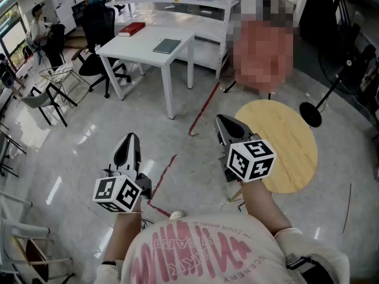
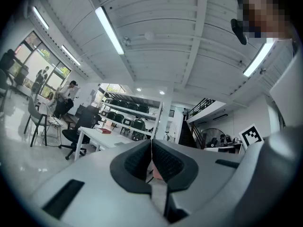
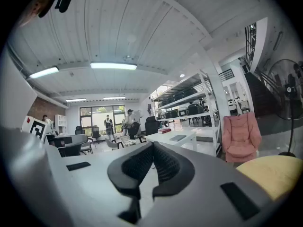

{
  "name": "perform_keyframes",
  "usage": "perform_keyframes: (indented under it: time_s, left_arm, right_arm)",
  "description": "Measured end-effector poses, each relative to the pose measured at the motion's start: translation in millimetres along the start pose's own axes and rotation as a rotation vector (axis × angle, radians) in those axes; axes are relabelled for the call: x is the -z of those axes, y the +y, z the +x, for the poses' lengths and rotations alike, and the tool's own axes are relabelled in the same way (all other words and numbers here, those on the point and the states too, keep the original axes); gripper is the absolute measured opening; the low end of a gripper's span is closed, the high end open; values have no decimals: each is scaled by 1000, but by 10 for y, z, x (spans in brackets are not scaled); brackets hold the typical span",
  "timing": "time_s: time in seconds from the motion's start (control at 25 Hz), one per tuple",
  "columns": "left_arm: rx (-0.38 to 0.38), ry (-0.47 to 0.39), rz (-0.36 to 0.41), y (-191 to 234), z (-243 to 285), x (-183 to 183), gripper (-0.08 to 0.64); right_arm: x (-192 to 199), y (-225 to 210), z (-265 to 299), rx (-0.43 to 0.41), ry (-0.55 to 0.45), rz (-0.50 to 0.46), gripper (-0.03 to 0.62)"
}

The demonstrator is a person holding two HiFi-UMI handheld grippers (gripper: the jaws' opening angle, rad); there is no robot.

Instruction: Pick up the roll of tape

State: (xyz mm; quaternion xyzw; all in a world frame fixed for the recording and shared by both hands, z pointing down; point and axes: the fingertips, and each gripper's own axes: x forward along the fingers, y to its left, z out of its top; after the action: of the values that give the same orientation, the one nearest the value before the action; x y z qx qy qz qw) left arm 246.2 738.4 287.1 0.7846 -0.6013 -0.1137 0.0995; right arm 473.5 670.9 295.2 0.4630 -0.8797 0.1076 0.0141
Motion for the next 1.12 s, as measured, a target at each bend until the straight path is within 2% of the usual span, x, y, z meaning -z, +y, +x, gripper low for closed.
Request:
perform_keyframes:
  time_s: [0.24,0.6,0.92,1.12]
  left_arm:
    - [-1,9,-16,289,172,-8,25]
    - [20,-2,-26,910,490,-216,25]
    - [75,-14,-22,1400,693,-400,25]
    - [72,-9,-41,1667,785,-368,25]
  right_arm:
    - [11,43,322,4,11,1,12]
    - [-61,202,927,36,-2,-3,12]
    - [-53,362,1366,62,-52,83,14]
    - [71,404,1584,89,-14,49,14]
